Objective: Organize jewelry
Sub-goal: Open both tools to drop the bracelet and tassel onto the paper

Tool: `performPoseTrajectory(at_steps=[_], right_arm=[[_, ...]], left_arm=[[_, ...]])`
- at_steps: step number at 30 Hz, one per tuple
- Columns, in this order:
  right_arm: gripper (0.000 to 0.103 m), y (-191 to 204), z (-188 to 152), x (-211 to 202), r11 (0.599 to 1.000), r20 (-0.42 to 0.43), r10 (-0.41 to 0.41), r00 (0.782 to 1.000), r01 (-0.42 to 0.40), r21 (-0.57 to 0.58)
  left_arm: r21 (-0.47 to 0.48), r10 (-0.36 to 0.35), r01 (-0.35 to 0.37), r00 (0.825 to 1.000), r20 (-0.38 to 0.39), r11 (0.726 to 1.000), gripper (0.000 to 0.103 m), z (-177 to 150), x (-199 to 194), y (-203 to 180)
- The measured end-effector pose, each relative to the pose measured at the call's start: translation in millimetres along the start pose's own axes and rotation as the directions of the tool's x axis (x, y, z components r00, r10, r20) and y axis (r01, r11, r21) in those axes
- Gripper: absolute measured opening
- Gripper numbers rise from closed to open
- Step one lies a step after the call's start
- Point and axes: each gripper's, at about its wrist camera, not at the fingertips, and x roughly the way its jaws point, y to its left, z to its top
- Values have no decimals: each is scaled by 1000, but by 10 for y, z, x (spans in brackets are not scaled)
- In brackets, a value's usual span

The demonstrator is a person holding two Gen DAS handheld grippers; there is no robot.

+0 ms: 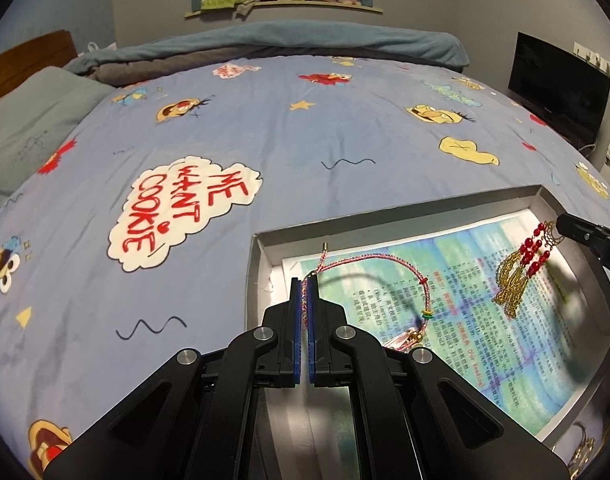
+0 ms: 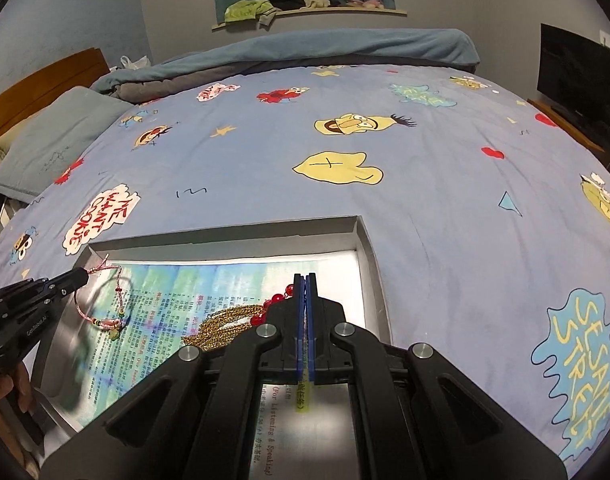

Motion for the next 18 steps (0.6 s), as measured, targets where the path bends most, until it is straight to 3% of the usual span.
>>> performPoseTrajectory(at_steps=[4,7,8,10,12,14,18], right_arm=[[6,-5,2,-14,1000,3,6,1000,-6,4],[28,-1,-1,-39,1000,4,15,1000,-15,6],[30,2,0,-53,1000,8,14,1000,-14,6],[30,4,-1,-89,1000,15,10,1000,-10,10],[31,6,8,-138,1000,23,9,1000,-10,15],[38,2,15,-188,1000,31,15,999,-16,19],[54,9,34,-377,999,61,35,998,-37,30]], left_arm=[[-2,5,-5,1000,-11,1000,3,0,17,-5],[-1,1,-1,1000,-11,1000,5,-3,8,-5],[0,3,-3,1000,-7,1000,7,-2,0,-6],[-1,4,-4,1000,12,1000,25,-4,-48,-9],[1,-7,7,1000,28,1000,33,0,-101,-26],[3,-5,5,999,37,1000,37,8,-153,-40],[7,2,-3,998,62,1000,67,21,-298,-82]])
